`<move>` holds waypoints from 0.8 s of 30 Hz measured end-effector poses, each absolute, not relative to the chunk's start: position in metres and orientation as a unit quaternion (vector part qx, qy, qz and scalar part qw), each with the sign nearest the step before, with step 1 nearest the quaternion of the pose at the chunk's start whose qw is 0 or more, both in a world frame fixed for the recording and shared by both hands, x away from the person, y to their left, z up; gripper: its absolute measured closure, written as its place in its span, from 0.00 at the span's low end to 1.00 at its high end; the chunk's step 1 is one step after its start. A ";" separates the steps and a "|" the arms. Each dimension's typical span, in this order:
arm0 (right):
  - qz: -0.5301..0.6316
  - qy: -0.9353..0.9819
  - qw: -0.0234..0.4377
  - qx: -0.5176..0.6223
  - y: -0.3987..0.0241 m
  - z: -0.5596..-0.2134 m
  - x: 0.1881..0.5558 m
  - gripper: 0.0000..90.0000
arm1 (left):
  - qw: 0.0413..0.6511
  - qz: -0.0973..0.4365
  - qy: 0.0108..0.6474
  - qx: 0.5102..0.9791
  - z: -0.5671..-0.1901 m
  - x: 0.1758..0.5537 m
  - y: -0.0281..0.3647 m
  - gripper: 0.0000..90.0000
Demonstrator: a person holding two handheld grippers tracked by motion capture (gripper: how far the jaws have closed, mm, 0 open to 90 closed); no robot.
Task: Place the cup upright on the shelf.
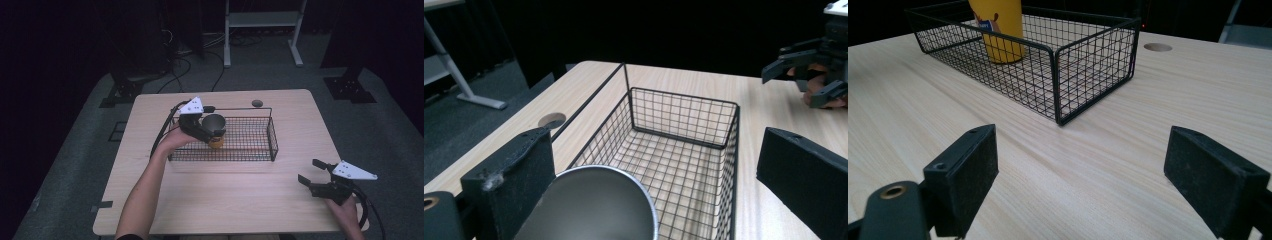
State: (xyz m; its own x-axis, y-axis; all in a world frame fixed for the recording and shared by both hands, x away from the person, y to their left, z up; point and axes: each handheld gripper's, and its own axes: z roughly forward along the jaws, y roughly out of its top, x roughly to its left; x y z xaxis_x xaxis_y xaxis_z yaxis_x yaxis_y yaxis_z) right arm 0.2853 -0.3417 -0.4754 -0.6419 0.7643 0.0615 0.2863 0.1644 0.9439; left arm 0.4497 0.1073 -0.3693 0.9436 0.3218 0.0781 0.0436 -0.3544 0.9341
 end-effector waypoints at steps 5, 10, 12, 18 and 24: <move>0.537 0.730 0.222 0.360 -0.342 -0.475 0.285 0.14 | 0.553 0.119 0.105 0.818 -0.369 0.446 0.106 0.01; 0.537 0.730 0.222 0.360 -0.342 -0.475 0.285 0.14 | 0.553 0.120 0.101 0.818 -0.370 0.441 0.106 0.01; 0.537 0.730 0.223 0.360 -0.342 -0.475 0.285 0.14 | 0.554 0.119 0.101 0.818 -0.371 0.439 0.106 0.01; 0.537 0.729 0.222 0.361 -0.342 -0.475 0.285 0.14 | 0.556 0.115 0.105 0.817 -0.374 0.435 0.107 0.01; 0.538 0.729 0.222 0.360 -0.342 -0.475 0.285 0.14 | 0.563 0.117 0.110 0.811 -0.374 0.430 0.108 0.01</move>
